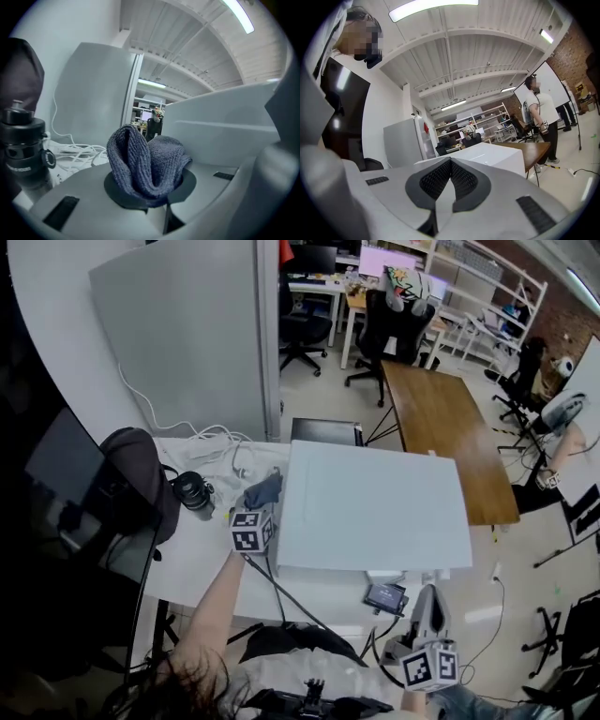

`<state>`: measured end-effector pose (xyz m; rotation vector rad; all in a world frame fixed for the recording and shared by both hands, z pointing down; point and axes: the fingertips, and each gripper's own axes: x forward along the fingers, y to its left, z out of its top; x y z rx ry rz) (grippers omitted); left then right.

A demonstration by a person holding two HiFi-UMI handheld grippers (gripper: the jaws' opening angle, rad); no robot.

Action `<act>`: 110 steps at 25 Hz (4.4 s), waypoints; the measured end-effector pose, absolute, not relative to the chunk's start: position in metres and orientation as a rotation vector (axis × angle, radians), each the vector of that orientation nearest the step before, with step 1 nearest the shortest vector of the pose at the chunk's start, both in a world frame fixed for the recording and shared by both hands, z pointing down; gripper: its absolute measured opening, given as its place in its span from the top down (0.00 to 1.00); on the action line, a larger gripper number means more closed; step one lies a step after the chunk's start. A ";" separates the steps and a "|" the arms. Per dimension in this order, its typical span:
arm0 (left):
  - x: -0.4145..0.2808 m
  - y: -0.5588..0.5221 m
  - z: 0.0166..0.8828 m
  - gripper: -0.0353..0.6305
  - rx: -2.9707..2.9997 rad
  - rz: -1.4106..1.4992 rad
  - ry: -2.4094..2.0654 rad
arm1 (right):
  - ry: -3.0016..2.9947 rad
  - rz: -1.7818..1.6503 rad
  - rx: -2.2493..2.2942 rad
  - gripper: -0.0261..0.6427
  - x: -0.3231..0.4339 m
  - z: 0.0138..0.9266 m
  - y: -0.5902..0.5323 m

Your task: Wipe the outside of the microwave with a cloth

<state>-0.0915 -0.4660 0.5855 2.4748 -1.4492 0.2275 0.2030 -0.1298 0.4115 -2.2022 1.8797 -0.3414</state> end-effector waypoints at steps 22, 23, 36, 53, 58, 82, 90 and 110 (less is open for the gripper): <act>-0.109 -0.288 0.595 0.88 2.517 0.218 -1.313 | 2.203 -0.214 -2.037 0.93 0.136 0.414 -0.191; -0.110 -0.278 0.600 0.88 2.499 0.219 -1.311 | 2.226 -0.215 -2.010 0.93 0.128 0.414 -0.195; -0.156 -0.337 0.591 0.88 2.396 0.166 -1.585 | 2.401 -0.226 -1.821 0.93 0.076 0.416 -0.203; -0.090 -0.409 0.621 0.88 2.463 0.334 -1.288 | 2.394 -0.249 -1.817 0.93 0.081 0.414 -0.208; -0.116 -0.340 0.630 0.88 2.419 0.308 -1.304 | 2.393 -0.251 -1.790 0.93 0.081 0.415 -0.206; 0.028 -0.119 0.499 0.88 2.886 0.083 -0.810 | 2.158 -0.205 -1.981 0.93 0.183 0.409 -0.132; 0.160 -0.108 0.471 0.88 3.039 0.054 -0.298 | 1.912 -0.179 -2.236 0.93 0.229 0.416 -0.043; 0.142 -0.173 0.493 0.88 2.811 0.027 -0.723 | 2.062 -0.174 -2.097 0.93 0.189 0.415 -0.045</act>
